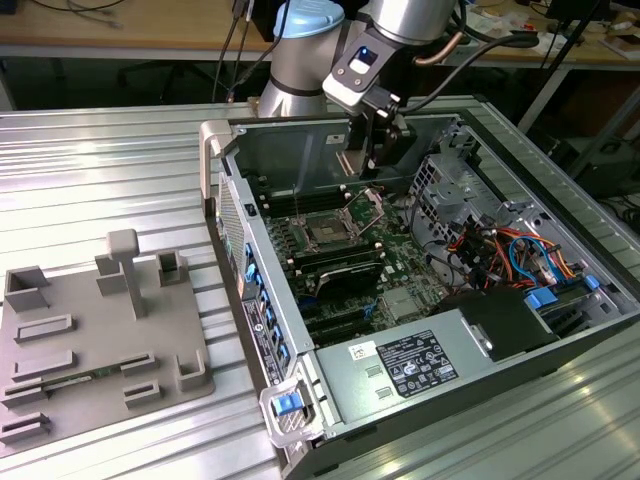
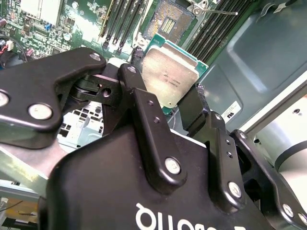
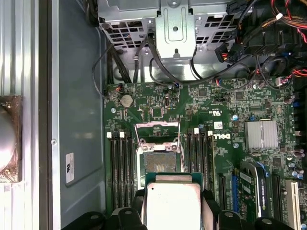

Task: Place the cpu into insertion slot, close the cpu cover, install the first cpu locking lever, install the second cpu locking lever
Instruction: 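Place the cpu into insertion slot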

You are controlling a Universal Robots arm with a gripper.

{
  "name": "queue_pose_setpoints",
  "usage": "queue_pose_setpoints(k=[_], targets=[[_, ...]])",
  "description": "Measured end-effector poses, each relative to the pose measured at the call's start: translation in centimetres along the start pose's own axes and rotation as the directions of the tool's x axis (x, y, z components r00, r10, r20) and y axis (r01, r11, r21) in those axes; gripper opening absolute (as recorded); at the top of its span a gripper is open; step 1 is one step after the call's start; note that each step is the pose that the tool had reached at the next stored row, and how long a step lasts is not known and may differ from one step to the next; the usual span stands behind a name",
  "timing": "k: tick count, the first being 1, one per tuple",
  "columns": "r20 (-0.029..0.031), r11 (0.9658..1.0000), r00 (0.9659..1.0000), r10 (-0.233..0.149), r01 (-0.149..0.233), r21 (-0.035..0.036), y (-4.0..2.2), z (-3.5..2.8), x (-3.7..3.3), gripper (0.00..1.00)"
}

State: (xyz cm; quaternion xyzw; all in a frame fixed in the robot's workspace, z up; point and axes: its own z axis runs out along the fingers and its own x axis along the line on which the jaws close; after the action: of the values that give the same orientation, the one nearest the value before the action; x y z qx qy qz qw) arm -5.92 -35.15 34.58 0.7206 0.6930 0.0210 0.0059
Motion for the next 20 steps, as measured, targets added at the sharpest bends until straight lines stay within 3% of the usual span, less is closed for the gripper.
queue_pose_setpoints(k=[20], targets=[[-0.0002, 1.0000, 1.0000, 0.000, 0.000, -0.0001, -0.02, 0.52, -0.01, 0.55]])
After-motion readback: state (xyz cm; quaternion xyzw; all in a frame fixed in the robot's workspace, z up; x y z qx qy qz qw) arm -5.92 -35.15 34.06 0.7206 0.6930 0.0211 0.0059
